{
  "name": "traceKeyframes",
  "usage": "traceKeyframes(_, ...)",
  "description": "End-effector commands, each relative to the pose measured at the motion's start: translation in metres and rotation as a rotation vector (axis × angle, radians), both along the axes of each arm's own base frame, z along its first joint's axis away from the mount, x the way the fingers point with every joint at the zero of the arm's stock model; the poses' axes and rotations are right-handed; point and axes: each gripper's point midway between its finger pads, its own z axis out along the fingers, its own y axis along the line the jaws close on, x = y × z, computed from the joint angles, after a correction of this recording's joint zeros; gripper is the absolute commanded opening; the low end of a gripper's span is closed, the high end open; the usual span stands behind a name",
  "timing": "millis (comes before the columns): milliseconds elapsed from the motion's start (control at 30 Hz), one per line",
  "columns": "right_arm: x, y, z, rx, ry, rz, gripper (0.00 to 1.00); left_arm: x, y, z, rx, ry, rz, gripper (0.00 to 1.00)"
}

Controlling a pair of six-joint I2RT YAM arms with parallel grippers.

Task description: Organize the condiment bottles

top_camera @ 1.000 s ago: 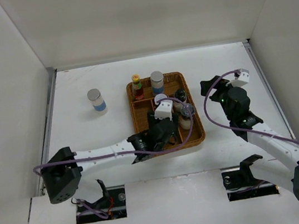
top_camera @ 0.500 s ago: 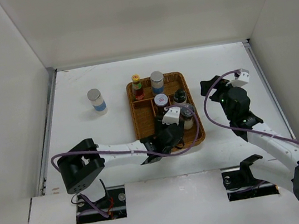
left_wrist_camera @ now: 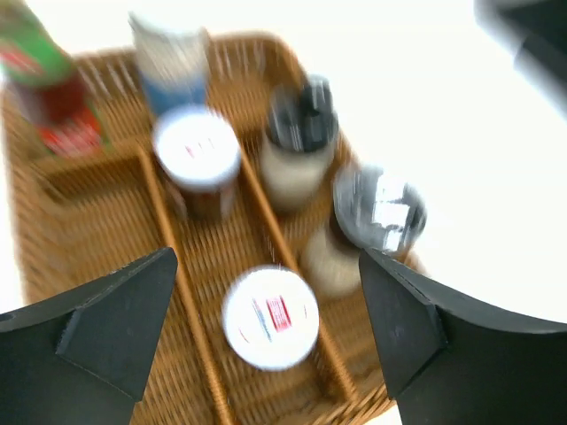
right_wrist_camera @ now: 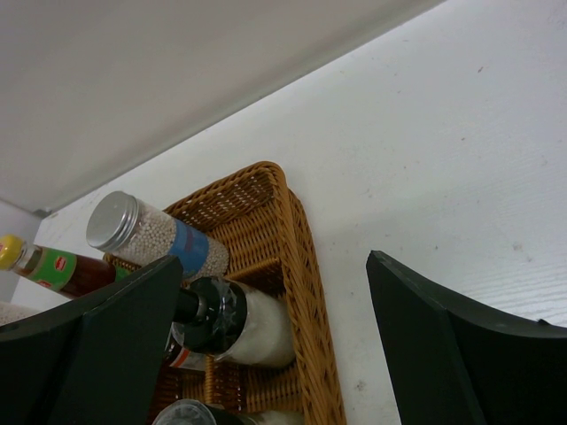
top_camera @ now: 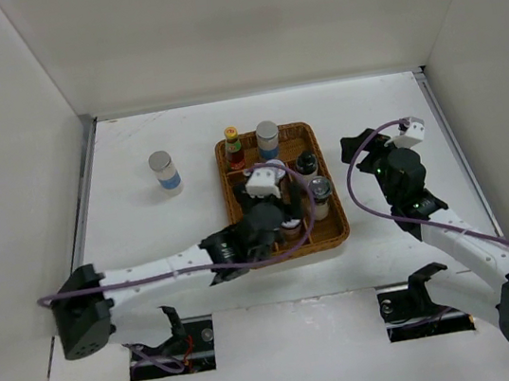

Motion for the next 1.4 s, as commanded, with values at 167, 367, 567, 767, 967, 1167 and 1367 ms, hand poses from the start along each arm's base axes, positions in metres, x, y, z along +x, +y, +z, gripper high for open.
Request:
traceKeyframes(167, 0.006, 0.007, 0.033, 0.032, -0.088, 0.012, 0.93, 0.056, 0.128, 0.057, -0.032, -0.062, 0.352, 0.87)
traceKeyframes(367, 0.01, 0.01, 0.029, 0.028, -0.075, 0.021, 0.97, 0.1, 0.22, 0.056, -0.018, -0.031, 0.59, 0.9)
traceKeyframes(567, 0.01, 0.012, 0.027, 0.024, -0.068, 0.026, 1.0, 0.144, 0.264, 0.029, -0.024, 0.049, 0.68, 0.9)
traceKeyframes(767, 0.009, 0.013, 0.029, 0.023, -0.074, 0.029, 1.0, 0.173, 0.278, 0.012, -0.029, 0.099, 0.7, 0.88)
traceKeyframes(967, 0.009, 0.012, 0.029, 0.02, -0.074, 0.028, 1.0, 0.186, 0.291, -0.002, 0.001, 0.123, 0.749, 0.82)
traceKeyframes(1167, 0.006, 0.011, 0.033, 0.023, -0.087, 0.028, 1.0, 0.195, 0.3, -0.011, 0.01, 0.132, 0.778, 0.74)
traceKeyframes(1367, 0.008, 0.013, 0.03, 0.017, -0.078, 0.031, 1.0, 0.199, 0.307, -0.023, 0.012, 0.154, 0.785, 0.55)
